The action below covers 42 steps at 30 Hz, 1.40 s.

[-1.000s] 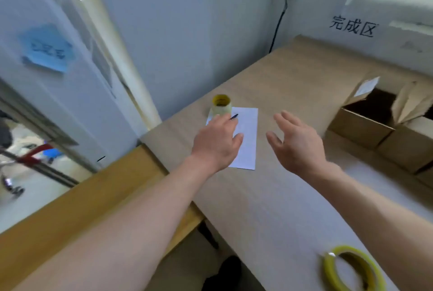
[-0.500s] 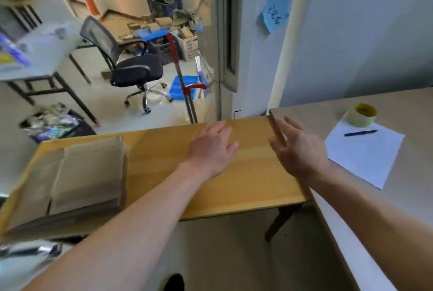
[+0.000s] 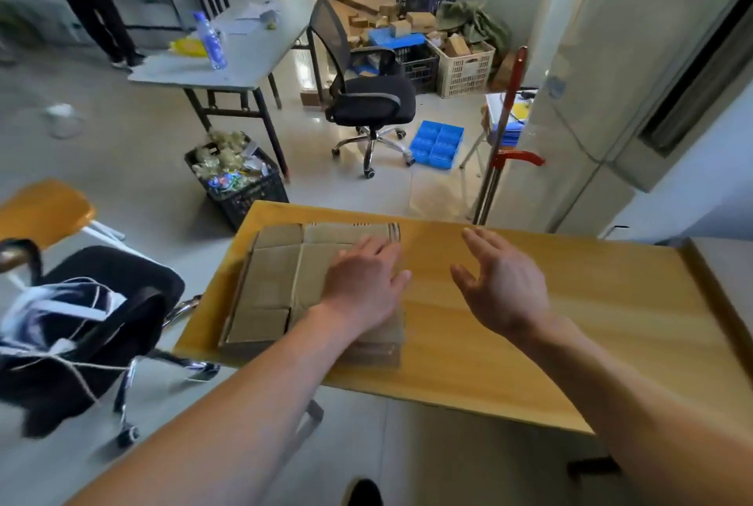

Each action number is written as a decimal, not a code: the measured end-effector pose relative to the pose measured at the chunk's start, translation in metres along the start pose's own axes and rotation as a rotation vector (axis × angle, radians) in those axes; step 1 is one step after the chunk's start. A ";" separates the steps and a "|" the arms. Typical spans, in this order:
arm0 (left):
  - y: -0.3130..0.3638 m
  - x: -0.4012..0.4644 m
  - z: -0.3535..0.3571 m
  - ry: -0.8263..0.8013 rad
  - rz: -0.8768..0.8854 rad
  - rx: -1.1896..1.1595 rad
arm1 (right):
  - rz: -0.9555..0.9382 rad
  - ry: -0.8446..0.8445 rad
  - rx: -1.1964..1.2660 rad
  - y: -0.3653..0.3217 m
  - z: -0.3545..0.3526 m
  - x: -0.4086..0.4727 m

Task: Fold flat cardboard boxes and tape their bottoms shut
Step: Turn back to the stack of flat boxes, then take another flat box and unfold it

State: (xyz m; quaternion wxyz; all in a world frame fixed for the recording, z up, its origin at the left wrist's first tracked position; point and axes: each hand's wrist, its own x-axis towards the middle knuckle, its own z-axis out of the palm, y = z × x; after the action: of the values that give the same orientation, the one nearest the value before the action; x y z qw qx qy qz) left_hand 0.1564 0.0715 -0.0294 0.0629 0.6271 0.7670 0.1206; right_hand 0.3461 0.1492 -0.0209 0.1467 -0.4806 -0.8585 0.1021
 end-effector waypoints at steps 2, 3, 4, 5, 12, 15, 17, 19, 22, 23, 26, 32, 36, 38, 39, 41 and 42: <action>-0.032 -0.002 -0.002 -0.016 -0.025 0.001 | -0.019 -0.043 0.024 -0.027 0.019 0.013; -0.047 -0.004 -0.003 -0.023 -0.037 0.011 | -0.029 -0.070 0.034 -0.038 0.028 0.018; -0.061 -0.006 -0.003 -0.027 -0.052 0.021 | -0.038 -0.096 0.040 -0.049 0.036 0.022; -0.073 -0.009 -0.002 -0.031 -0.069 0.028 | -0.046 -0.117 0.040 -0.057 0.044 0.026; -0.138 -0.027 0.012 -0.085 -0.173 0.028 | -0.106 -0.238 0.002 -0.097 0.094 0.045; -0.157 -0.033 0.020 -0.102 -0.188 0.026 | -0.107 -0.281 -0.017 -0.103 0.112 0.046; -0.168 -0.036 0.027 -0.133 -0.197 0.043 | -0.117 -0.316 -0.046 -0.104 0.122 0.045; -0.178 -0.038 0.036 -0.229 -0.239 0.048 | -0.118 -0.413 -0.103 -0.101 0.132 0.042; -0.194 -0.046 0.054 -0.444 -0.355 0.054 | -0.046 -0.596 -0.161 -0.088 0.148 0.033; -0.199 -0.049 0.059 -0.498 -0.395 0.059 | -0.021 -0.638 -0.156 -0.084 0.153 0.029; -0.213 -0.061 0.071 -0.520 -0.496 -0.007 | 0.005 -0.666 -0.111 -0.075 0.166 0.016; -0.217 -0.072 0.059 -0.250 -0.453 -0.115 | -0.018 -0.497 -0.075 -0.071 0.153 0.009; -0.217 -0.065 0.004 0.114 -0.354 -0.268 | -0.040 -0.382 0.123 -0.075 0.112 0.027; -0.209 -0.046 -0.033 0.317 -0.346 -0.285 | -0.030 -0.302 0.284 -0.085 0.082 0.044; -0.203 -0.034 -0.053 0.379 -0.370 -0.286 | -0.041 -0.267 0.371 -0.092 0.066 0.053; -0.189 -0.006 -0.091 0.444 -0.440 -0.329 | -0.082 -0.211 0.534 -0.109 0.031 0.072; -0.182 0.008 -0.109 0.449 -0.459 -0.366 | -0.092 -0.184 0.567 -0.118 0.015 0.081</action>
State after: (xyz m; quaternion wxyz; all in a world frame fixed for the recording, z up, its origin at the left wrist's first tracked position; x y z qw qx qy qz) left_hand -0.0443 0.0343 0.0281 0.0294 0.3749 0.8481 0.3732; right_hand 0.2070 0.1572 0.0147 0.2010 -0.3698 -0.8264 0.3741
